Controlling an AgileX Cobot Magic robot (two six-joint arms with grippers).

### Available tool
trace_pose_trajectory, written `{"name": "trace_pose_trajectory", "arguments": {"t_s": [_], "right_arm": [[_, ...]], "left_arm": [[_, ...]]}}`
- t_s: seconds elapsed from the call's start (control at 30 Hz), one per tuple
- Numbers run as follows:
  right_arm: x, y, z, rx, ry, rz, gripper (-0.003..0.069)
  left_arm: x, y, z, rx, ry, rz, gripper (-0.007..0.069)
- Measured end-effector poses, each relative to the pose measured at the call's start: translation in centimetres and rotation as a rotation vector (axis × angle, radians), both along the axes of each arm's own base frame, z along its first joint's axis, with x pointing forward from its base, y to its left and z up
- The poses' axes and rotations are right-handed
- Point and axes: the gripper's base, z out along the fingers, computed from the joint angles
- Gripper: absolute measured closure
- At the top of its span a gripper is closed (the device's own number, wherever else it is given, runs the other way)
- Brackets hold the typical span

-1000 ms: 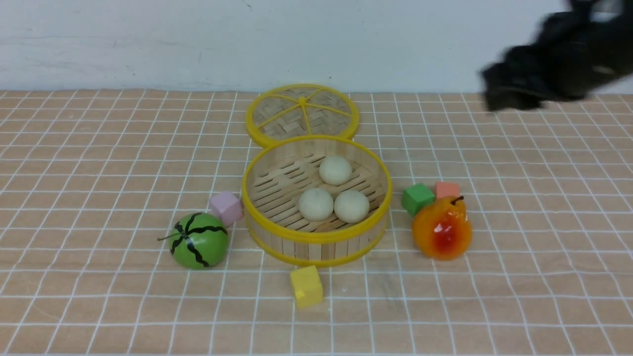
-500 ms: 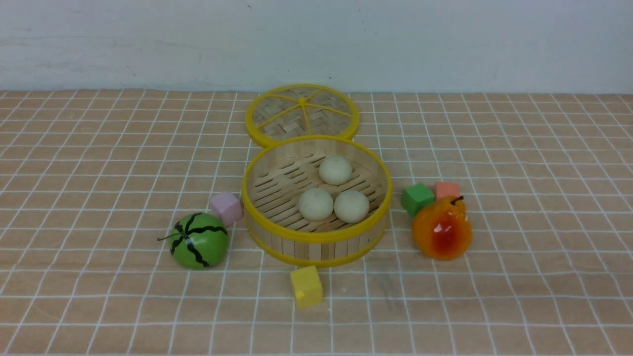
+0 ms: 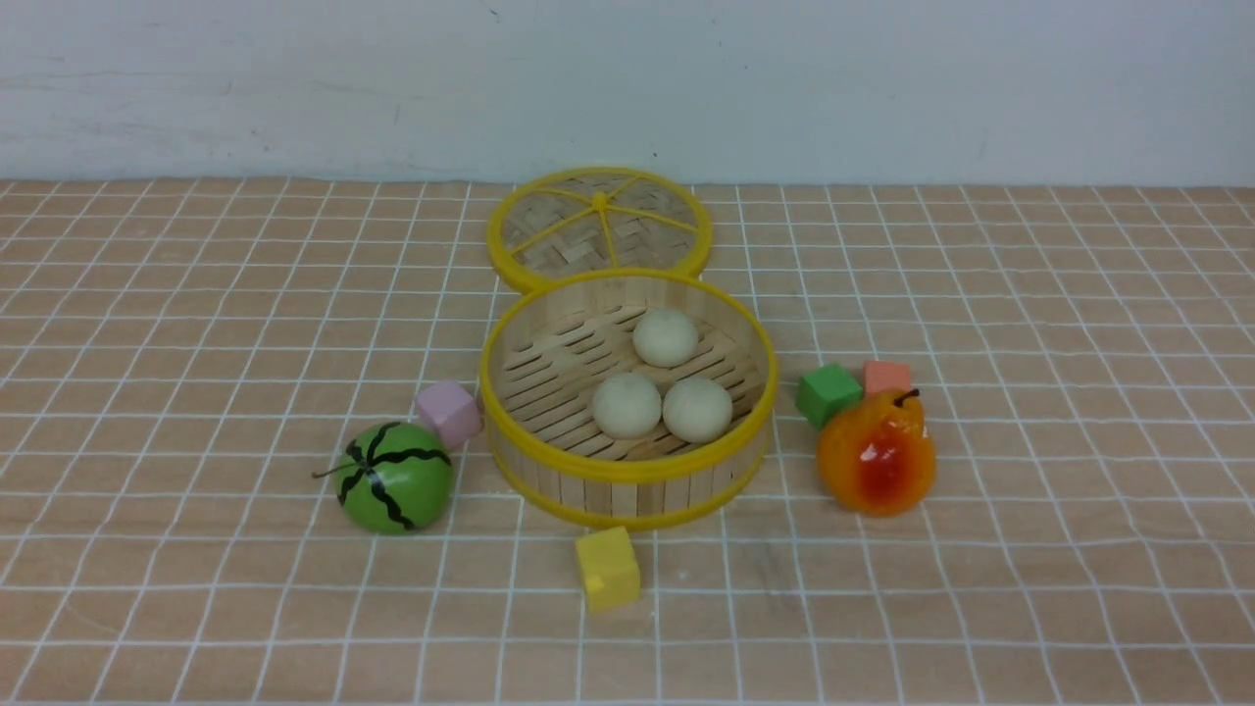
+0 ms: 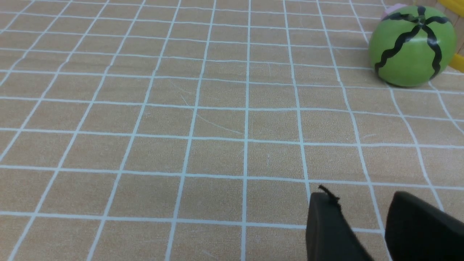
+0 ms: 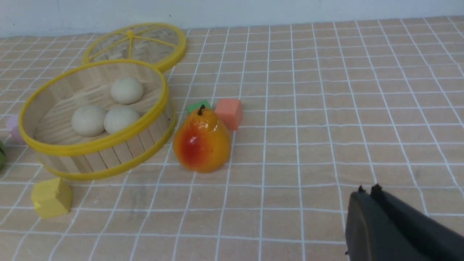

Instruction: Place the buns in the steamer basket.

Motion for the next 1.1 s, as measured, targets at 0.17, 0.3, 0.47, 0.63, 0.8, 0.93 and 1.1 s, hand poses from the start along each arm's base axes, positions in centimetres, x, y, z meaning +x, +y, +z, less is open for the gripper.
{"name": "trace_pose_trajectory", "arguments": {"t_s": [0.17, 0.3, 0.47, 0.63, 0.8, 0.93, 1.1], "right_arm": [[-0.1, -0.1, -0.3, -0.005, 0.038, -0.006, 0.0676], [-0.1, -0.2, -0.5, -0.02, 0.051, -0.013, 0.0674], [-0.5, -0.7, -1.4, -0.039, 0.009, -0.084, 0.0669], [-1.0, -1.2, -4.4, -0.047, -0.06, -0.179, 0.0669], [-1.2, -1.7, -8.6, -0.105, -0.037, -0.263, 0.0664], [-0.9, -1.7, -9.8, -0.138, -0.018, -0.253, 0.066], [-0.7, -1.5, -10.2, -0.119, -0.028, -0.226, 0.0658]], "left_arm": [[0.0, 0.0, 0.0, 0.0, 0.0, 0.0, 0.0386], [0.0, 0.0, 0.0, 0.0, 0.0, 0.0, 0.0386], [0.0, 0.0, 0.0, 0.0, 0.0, 0.0, 0.0386], [0.0, 0.0, 0.0, 0.0, 0.0, 0.0, 0.0386], [0.0, 0.0, 0.0, 0.0, 0.0, 0.0, 0.0386], [0.0, 0.0, 0.0, 0.0, 0.0, 0.0, 0.0386], [0.0, 0.0, 0.0, 0.0, 0.0, 0.0, 0.0386]]}}
